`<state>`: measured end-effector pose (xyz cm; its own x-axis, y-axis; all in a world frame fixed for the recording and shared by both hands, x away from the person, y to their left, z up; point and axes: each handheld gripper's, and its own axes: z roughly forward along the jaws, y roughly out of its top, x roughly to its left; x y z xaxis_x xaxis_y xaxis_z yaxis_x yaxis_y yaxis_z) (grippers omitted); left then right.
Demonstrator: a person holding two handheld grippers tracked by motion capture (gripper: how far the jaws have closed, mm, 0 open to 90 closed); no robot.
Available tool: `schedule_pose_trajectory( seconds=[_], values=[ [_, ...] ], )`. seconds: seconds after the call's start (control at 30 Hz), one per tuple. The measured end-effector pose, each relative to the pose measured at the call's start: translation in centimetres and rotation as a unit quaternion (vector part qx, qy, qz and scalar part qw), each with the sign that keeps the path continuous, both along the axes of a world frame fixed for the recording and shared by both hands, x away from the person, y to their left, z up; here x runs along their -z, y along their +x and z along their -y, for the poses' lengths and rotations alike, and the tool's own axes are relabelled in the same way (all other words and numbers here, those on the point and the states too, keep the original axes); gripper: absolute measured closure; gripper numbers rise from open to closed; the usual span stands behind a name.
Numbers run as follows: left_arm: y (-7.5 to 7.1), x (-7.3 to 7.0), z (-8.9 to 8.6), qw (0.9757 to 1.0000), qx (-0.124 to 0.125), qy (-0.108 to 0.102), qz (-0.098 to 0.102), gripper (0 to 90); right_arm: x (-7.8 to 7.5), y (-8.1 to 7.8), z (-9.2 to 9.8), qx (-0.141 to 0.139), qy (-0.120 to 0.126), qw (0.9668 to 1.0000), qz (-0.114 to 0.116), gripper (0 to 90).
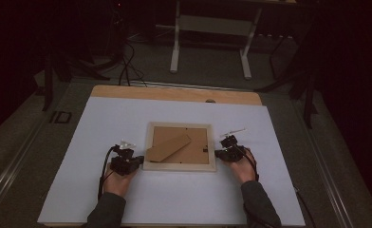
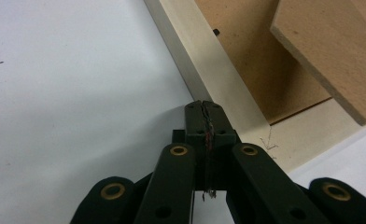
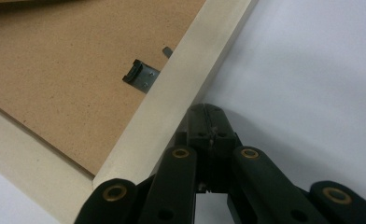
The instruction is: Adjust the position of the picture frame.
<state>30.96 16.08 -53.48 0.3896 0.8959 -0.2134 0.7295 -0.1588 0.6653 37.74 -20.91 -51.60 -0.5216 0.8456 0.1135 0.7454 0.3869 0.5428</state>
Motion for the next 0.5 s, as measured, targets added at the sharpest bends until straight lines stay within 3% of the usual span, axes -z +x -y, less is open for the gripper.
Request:
schedule_pose_trajectory(
  seconds=[0.2, 0.3, 0.5],
  values=[
    [0.14, -0.03, -0.14, 1.0000, -0.005, 0.001, 0.000, 90.0, -0.05, 0.05, -0.41, 0.000, -0.007, 1.0000, 0.002, 90.0],
    [0.25, 0.08, -0.51, 0.9999, -0.006, -0.012, -0.004, 90.0, 0.00, -0.04, -0.54, 0.002, -0.007, 1.0000, 0.005, 90.0],
    [0.24, 0.08, -0.60, 0.9999, -0.010, -0.007, -0.001, 90.0, -0.01, -0.13, -0.77, -0.002, -0.009, 1.0000, 0.004, 90.0]
  ],
)
